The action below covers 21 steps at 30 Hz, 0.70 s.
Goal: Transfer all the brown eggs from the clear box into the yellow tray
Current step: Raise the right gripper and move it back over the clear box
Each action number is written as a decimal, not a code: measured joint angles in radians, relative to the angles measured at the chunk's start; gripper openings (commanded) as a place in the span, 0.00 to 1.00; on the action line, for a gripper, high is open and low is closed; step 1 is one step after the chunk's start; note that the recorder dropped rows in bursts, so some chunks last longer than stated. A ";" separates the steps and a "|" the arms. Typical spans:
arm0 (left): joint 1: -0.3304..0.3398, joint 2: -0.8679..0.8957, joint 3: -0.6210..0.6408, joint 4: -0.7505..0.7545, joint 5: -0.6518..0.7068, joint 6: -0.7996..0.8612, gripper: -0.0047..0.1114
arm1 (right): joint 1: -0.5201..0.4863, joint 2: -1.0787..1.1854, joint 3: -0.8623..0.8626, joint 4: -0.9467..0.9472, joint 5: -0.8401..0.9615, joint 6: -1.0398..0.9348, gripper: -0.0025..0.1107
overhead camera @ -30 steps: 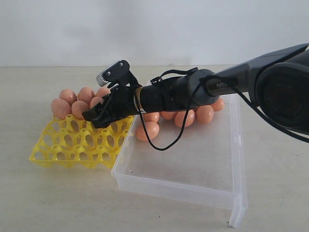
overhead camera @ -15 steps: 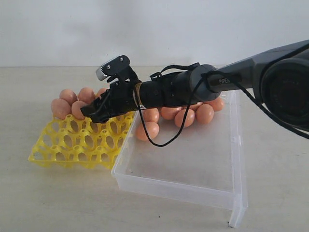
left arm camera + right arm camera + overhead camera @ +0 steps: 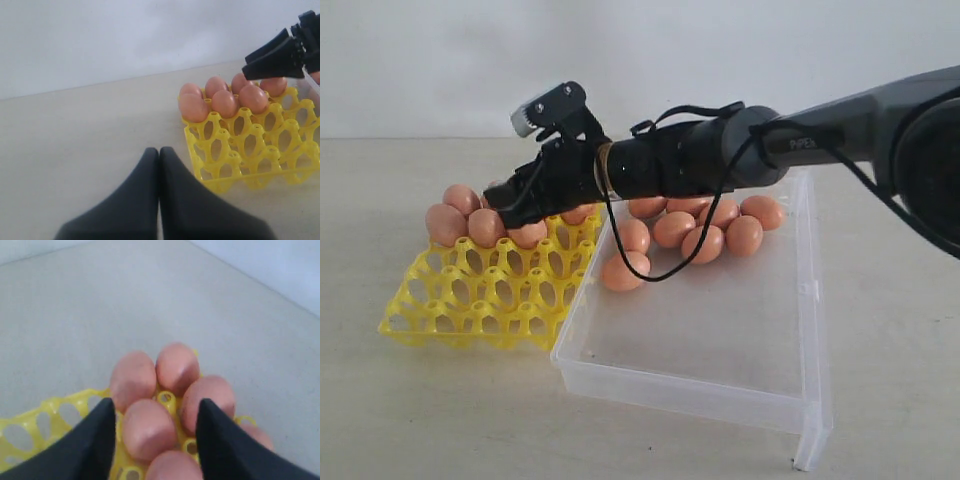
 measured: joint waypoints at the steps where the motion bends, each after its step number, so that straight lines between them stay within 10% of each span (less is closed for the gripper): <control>1: 0.000 0.000 0.000 0.000 0.000 0.000 0.00 | 0.000 -0.022 0.000 -0.014 0.000 0.018 0.11; 16: 0.000 0.000 0.000 0.000 0.000 0.000 0.00 | -0.008 -0.311 0.092 -0.454 -0.234 0.434 0.02; 21: 0.000 0.000 0.000 0.000 0.000 0.000 0.00 | -0.006 -0.371 0.223 -0.470 0.029 0.390 0.02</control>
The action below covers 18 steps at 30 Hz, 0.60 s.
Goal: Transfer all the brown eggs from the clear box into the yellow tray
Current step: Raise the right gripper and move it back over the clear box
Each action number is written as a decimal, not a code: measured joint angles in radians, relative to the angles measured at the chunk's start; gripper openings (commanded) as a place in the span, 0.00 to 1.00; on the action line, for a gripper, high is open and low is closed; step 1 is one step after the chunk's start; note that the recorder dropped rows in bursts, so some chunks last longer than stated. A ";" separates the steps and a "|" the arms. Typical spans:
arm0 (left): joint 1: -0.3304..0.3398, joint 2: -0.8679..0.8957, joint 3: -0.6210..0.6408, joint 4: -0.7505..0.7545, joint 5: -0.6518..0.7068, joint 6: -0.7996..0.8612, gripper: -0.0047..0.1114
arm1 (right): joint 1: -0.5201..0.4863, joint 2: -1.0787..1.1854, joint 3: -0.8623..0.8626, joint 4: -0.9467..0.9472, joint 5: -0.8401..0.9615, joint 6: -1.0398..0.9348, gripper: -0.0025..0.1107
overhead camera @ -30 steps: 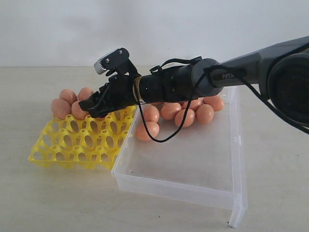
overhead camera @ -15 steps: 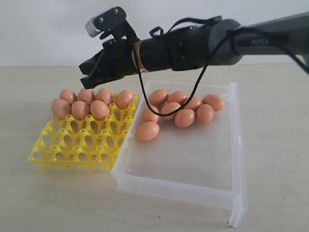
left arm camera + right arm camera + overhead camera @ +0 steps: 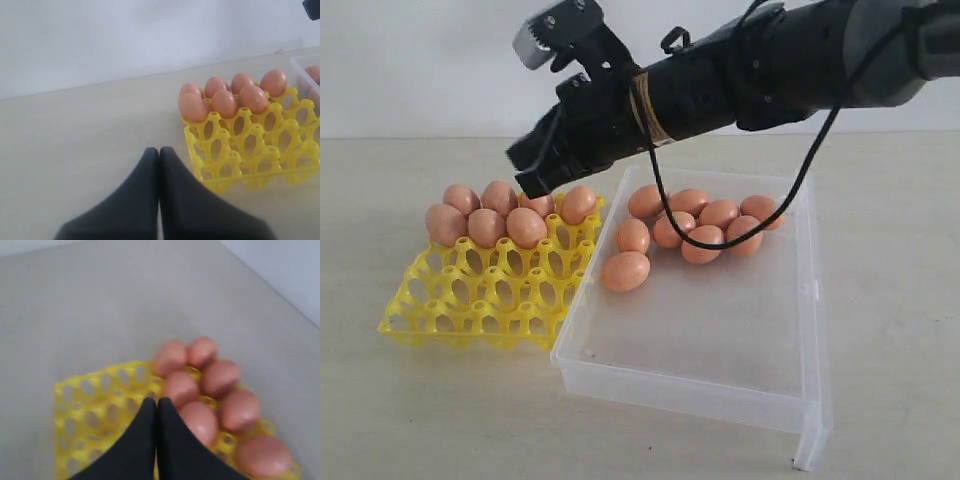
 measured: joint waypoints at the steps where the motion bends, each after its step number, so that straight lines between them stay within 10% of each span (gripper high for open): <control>1: 0.000 0.000 0.000 0.000 0.000 0.000 0.00 | 0.005 -0.016 0.035 0.000 0.078 -0.008 0.02; 4: 0.000 0.000 0.000 0.000 0.000 0.000 0.00 | 0.105 -0.135 0.187 -0.007 0.592 -0.127 0.02; 7: 0.000 0.000 0.000 0.000 0.000 0.000 0.00 | 0.184 -0.198 0.264 0.367 1.099 -0.593 0.02; 12: 0.000 0.000 0.000 0.000 0.000 0.000 0.00 | -0.079 -0.198 0.198 1.625 1.296 -1.550 0.02; 18: 0.000 0.000 0.000 0.000 0.000 0.000 0.00 | -0.191 -0.147 -0.015 1.857 1.285 -1.644 0.22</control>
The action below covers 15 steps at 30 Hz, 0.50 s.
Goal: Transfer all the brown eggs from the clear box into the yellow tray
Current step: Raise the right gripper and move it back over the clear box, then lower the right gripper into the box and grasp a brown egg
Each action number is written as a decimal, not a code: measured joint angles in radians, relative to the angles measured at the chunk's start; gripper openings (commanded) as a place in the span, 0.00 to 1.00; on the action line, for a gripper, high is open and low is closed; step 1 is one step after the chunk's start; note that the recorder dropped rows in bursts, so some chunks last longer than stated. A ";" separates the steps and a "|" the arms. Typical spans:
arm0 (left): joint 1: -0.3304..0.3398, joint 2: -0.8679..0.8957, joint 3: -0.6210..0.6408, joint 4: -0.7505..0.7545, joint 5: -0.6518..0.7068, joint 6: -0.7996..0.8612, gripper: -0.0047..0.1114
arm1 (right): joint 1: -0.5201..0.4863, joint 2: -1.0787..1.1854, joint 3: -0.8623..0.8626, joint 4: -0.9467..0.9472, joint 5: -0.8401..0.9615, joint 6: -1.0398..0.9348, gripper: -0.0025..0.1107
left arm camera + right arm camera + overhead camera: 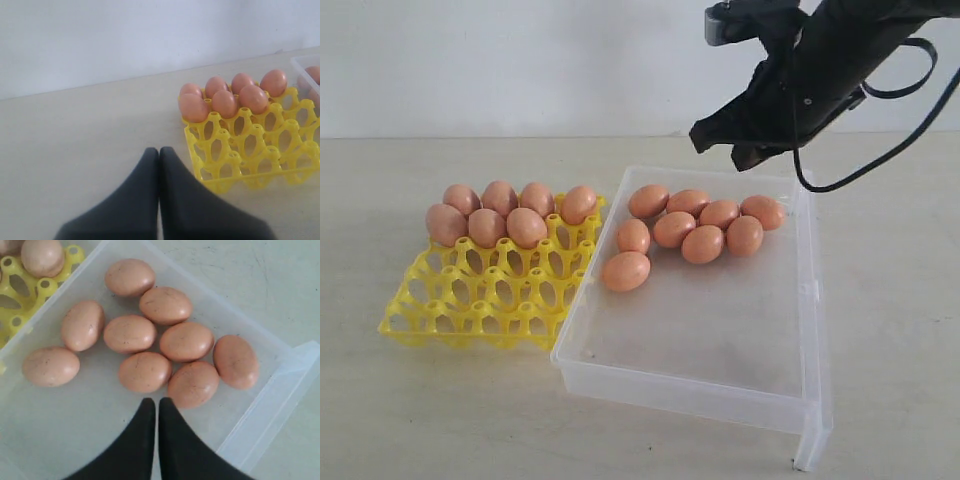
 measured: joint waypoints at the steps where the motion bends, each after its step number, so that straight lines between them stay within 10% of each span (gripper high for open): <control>1: 0.000 0.000 0.000 0.000 0.000 0.000 0.00 | 0.000 0.015 -0.010 0.003 -0.002 0.002 0.32; 5: 0.000 0.000 0.000 0.000 0.000 0.000 0.00 | 0.000 0.085 -0.043 0.026 0.020 0.006 0.60; 15: 0.000 0.000 0.000 0.000 0.000 0.000 0.00 | 0.000 0.200 -0.056 -0.017 -0.018 0.219 0.55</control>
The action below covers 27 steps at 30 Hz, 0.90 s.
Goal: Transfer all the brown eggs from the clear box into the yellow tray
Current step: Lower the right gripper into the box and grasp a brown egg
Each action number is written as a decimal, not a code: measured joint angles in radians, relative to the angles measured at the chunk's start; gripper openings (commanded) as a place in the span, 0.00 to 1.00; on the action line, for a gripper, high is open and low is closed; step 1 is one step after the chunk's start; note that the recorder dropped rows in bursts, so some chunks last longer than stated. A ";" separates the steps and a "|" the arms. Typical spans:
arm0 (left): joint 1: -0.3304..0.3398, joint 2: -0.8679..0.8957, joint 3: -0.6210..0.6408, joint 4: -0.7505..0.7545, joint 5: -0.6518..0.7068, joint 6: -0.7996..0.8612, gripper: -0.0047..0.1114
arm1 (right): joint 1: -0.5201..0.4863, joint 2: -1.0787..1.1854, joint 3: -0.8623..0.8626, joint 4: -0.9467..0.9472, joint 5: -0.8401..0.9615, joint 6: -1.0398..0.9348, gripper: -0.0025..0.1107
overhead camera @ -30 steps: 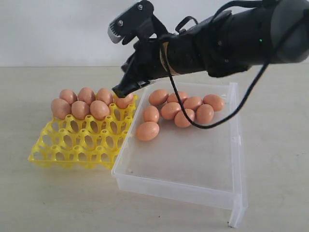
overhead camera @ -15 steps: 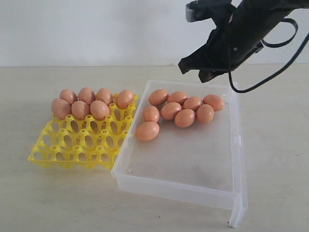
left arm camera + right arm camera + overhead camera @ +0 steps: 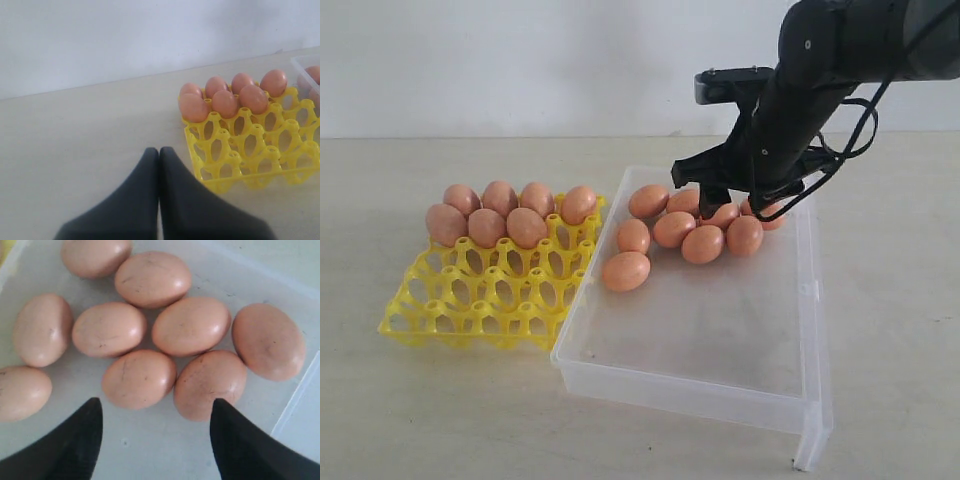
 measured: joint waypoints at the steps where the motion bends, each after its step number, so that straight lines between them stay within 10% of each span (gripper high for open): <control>1: 0.000 0.000 0.000 0.000 0.000 0.000 0.00 | 0.000 0.006 0.000 -0.018 -0.007 0.035 0.55; 27: 0.000 0.000 0.000 0.000 0.000 0.000 0.00 | -0.080 0.088 -0.001 -0.083 -0.017 0.396 0.55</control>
